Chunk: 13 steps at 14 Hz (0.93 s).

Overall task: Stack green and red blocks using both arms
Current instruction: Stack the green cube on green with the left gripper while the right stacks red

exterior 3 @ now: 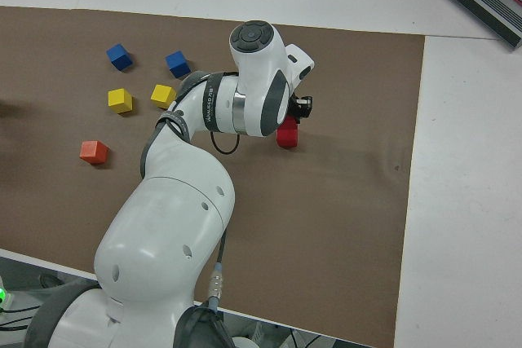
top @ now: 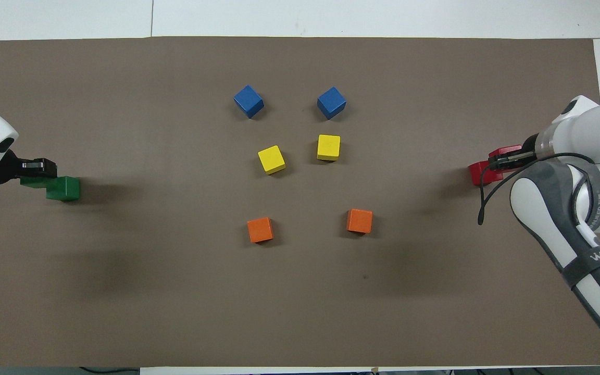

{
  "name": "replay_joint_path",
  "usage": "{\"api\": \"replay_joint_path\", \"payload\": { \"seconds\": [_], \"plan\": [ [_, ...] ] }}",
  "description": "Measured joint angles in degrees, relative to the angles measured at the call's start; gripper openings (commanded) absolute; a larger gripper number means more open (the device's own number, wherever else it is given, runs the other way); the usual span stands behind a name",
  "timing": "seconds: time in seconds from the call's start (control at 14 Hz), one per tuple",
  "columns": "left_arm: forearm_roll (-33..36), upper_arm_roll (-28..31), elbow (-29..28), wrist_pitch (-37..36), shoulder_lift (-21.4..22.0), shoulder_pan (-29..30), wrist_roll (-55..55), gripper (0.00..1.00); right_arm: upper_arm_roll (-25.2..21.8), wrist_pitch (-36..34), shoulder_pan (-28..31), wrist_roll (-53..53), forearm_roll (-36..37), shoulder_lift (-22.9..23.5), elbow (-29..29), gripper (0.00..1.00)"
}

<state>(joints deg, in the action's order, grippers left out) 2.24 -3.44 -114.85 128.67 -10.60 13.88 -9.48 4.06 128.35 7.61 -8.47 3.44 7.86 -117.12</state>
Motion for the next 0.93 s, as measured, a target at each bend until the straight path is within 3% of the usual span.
{"api": "replay_joint_path", "payload": {
  "seconds": [0.21,0.78,0.85,0.93],
  "plan": [
    [-0.9,0.0,-3.4,4.0,0.5,0.0,-0.1,0.0,0.2,1.1,0.0,0.0,0.0,0.0,-0.8,0.0],
    [-1.1,0.0,-4.5,4.4,1.4,0.4,-0.6,0.0,0.3,4.3,0.1,-1.2,-1.2,-0.7,-3.6,0.0],
    [-1.1,0.0,-4.5,4.4,1.4,0.4,-0.6,0.19,0.2,4.3,0.1,-2.3,-2.3,-0.8,-3.6,0.0],
    [-1.1,0.0,-4.5,4.4,1.4,0.4,-0.7,0.72,0.2,4.4,0.2,-3.2,-3.0,-0.8,-3.7,0.0]
  ]
}}
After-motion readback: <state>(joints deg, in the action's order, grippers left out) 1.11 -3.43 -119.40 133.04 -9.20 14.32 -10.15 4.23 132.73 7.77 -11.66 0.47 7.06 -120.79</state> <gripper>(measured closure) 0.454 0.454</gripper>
